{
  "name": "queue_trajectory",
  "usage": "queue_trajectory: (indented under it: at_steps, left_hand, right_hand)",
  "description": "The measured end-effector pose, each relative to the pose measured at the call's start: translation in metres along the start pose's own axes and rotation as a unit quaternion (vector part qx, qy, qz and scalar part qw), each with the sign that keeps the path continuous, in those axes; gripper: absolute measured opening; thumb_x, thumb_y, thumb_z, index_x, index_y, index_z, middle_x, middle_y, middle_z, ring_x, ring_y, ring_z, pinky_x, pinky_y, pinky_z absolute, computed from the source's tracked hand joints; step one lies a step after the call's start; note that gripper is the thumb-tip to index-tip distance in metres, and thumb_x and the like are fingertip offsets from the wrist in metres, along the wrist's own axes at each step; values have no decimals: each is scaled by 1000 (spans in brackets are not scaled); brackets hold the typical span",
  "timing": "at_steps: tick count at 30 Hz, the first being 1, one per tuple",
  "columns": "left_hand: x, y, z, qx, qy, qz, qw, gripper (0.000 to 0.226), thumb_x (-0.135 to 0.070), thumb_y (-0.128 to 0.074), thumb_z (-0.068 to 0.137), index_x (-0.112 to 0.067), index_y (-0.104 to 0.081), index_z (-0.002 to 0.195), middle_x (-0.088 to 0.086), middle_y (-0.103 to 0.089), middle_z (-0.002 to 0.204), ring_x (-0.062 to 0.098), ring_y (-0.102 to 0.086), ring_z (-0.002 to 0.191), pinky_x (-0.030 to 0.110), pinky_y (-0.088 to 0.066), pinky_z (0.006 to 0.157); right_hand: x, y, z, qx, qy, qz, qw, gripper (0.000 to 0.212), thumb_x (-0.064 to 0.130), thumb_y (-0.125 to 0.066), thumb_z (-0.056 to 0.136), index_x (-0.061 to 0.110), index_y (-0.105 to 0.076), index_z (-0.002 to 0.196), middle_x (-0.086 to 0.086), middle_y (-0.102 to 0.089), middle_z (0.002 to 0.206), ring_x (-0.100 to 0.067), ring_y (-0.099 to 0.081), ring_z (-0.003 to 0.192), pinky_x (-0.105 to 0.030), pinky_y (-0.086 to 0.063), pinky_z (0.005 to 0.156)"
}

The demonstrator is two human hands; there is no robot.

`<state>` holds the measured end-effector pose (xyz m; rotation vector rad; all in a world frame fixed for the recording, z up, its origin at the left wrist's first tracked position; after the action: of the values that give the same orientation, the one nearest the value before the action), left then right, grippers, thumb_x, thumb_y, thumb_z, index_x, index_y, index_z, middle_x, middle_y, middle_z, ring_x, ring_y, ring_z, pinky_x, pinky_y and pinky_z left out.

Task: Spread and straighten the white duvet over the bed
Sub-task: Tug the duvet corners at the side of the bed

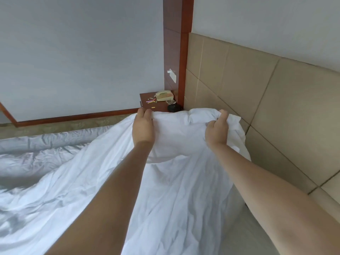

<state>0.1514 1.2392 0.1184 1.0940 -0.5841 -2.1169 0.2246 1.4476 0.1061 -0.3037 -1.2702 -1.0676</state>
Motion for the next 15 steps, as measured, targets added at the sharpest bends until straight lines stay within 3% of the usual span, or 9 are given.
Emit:
queue_trajectory:
  at_steps: [3,6,8,10,13,15]
  left_hand:
    - [18,-27,48,21,-12,24,999,21,3,-39,89,2,-56,101,15,-52,112,33,-52,91,30,-34,66]
    - [36,-55,93,47,-29,55,997,22,0,-36,93,2,-55,105,16,-52,116,36,-54,96,35,-39,73]
    - [53,-75,119,67,-26,69,995,27,-2,-33,96,0,-54,114,14,-48,132,36,-53,104,39,-42,82]
    - [78,-103,133,117,-34,103,987,36,-8,-29,99,-5,-46,130,8,-24,155,37,-48,112,43,-39,93]
    - [113,-162,121,223,-42,171,959,54,-30,-26,102,-22,-9,152,7,15,159,38,-29,136,52,-16,112]
    - [130,-197,96,275,-7,162,948,55,-39,-20,103,-34,4,151,1,20,158,31,-16,145,58,-6,114]
  right_hand:
    - [6,-45,54,8,-5,21,1000,45,-4,-32,92,2,-31,137,-17,-56,100,-30,-56,94,-34,-44,77]
    - [3,-94,102,1,-2,37,999,44,-3,-32,93,2,-32,136,-22,-57,111,-35,-57,103,-35,-45,80]
    - [-6,-127,125,33,15,29,999,44,6,-36,96,4,-29,139,-21,-55,121,-33,-54,111,-31,-42,82]
    - [-21,-163,138,112,37,17,993,55,23,-42,99,11,-18,147,-17,-44,139,-30,-44,127,-33,-39,97]
    - [-61,-206,134,248,99,-170,948,79,36,-51,95,27,4,152,-7,-5,160,-23,-8,147,-43,-15,116]
    - [-95,-221,115,268,166,-301,900,73,38,-46,96,31,-1,152,-4,2,161,-22,2,148,-44,-2,118]
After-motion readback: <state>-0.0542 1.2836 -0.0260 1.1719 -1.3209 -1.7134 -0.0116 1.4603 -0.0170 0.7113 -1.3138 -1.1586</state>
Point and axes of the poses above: each hand's wrist, its own z-axis towards the middle knuckle, its own y-axis out of the back of the hand, x = y × z, the point moved 2 cm from there along z, towards the middle knuckle
